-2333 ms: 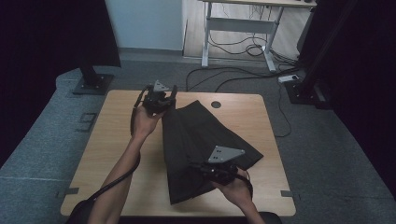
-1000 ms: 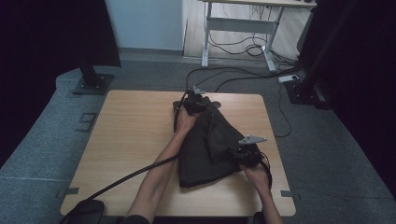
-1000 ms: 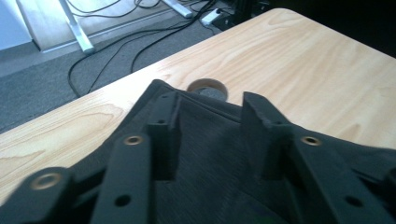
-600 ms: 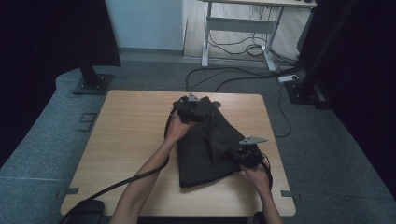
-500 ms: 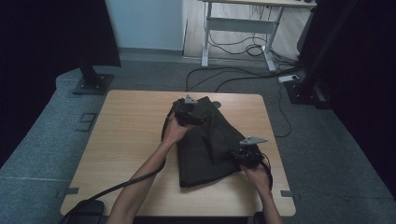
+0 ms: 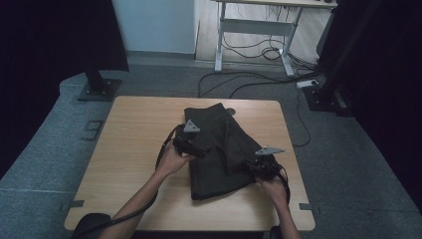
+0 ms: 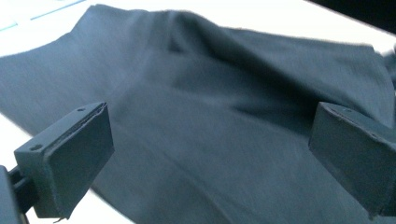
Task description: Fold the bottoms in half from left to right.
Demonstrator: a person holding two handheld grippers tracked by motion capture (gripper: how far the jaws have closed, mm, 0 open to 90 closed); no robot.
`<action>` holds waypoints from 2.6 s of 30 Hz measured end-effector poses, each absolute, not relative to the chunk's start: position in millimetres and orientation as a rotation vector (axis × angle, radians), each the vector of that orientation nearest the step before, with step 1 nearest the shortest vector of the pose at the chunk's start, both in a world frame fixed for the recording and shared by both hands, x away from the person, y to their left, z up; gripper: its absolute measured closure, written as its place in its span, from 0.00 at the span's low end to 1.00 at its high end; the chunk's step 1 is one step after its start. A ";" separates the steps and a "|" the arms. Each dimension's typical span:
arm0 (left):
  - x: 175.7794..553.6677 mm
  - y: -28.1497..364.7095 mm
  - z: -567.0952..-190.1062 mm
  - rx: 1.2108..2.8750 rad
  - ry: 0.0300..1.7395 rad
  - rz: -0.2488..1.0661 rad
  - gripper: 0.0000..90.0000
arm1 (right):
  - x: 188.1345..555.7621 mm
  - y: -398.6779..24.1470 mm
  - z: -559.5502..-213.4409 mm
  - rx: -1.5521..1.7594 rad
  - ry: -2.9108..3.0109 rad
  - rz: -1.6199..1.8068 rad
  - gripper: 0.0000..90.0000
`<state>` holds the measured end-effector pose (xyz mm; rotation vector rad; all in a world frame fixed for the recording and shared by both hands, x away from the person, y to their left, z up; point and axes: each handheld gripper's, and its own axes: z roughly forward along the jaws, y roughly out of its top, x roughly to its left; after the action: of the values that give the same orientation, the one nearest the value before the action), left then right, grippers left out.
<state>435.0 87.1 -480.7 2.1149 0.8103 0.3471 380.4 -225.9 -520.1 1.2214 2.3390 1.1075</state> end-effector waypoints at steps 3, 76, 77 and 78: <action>421.8 89.8 -497.1 2.153 0.828 0.343 0.00 | 380.2 -226.5 -521.6 1.226 2.345 1.102 0.85; 412.0 99.7 -548.4 2.201 0.920 0.234 0.02 | 411.0 -298.8 -535.8 1.612 2.140 0.821 0.51; 411.6 101.7 -548.5 2.200 0.922 0.236 0.02 | 409.7 -297.6 -535.4 1.600 2.158 0.823 0.53; 411.1 105.1 -548.5 2.198 0.925 0.238 0.02 | 407.9 -295.5 -535.3 1.585 2.170 0.823 0.53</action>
<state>411.1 105.1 -548.5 2.1980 0.9254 0.2376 407.9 -295.5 -535.3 1.5854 2.1699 0.8226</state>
